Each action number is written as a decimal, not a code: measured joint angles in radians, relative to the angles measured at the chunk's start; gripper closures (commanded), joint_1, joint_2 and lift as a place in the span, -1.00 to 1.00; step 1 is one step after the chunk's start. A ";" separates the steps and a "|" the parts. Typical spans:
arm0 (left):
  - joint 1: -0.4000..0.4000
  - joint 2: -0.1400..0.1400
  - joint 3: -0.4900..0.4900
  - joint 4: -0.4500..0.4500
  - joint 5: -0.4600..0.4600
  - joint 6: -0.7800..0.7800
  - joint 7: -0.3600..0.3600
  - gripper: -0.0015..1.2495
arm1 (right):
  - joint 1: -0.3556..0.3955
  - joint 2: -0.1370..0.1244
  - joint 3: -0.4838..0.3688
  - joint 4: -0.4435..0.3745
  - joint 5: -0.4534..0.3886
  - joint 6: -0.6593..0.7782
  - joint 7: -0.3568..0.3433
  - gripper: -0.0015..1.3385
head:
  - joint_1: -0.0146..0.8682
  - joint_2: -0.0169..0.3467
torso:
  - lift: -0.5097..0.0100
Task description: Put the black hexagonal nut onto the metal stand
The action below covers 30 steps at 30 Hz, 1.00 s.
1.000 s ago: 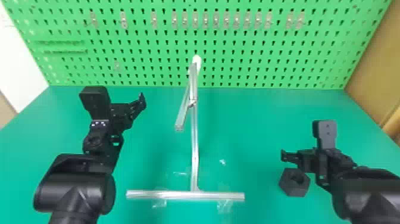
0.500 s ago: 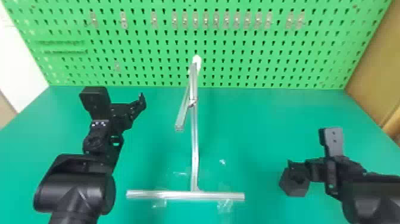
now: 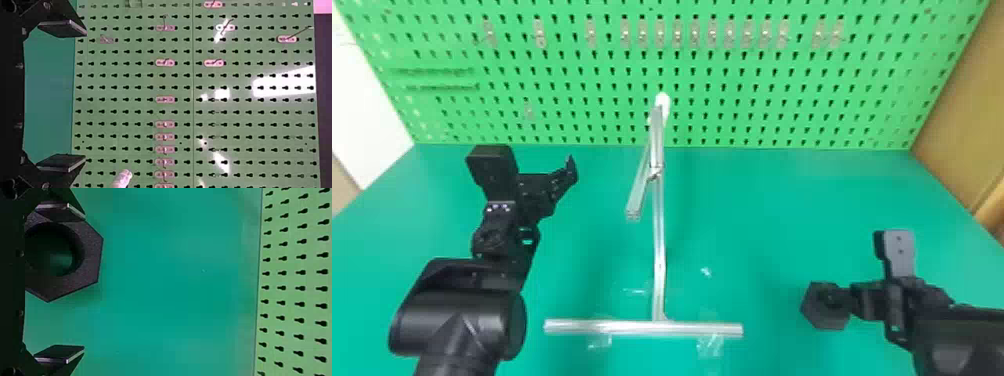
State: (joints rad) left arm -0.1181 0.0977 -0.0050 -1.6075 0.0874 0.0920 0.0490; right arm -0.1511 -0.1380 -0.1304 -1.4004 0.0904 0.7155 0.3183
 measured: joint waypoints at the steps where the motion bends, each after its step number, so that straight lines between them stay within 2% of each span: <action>1: 0.000 0.000 0.000 0.000 0.000 0.000 0.000 -0.75 | -0.002 0.000 0.000 0.008 0.001 -0.002 0.003 -0.81 | 0.60 -0.46 | 0.96; 14: 0.000 0.000 0.000 0.000 0.000 0.000 0.000 -0.75 | -0.014 -0.004 -0.008 0.085 0.010 -0.043 0.060 -0.77 | 0.60 -0.46 | 0.96; 30: 0.000 0.000 -0.001 0.000 -0.012 0.000 0.000 -0.76 | -0.040 -0.009 -0.005 0.092 0.003 -0.023 0.073 -0.76 | 0.60 -0.46 | 0.96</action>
State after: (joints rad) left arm -0.1183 0.0973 -0.0058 -1.6075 0.0756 0.0919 0.0490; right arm -0.1911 -0.1472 -0.1356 -1.3082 0.0935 0.6922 0.3912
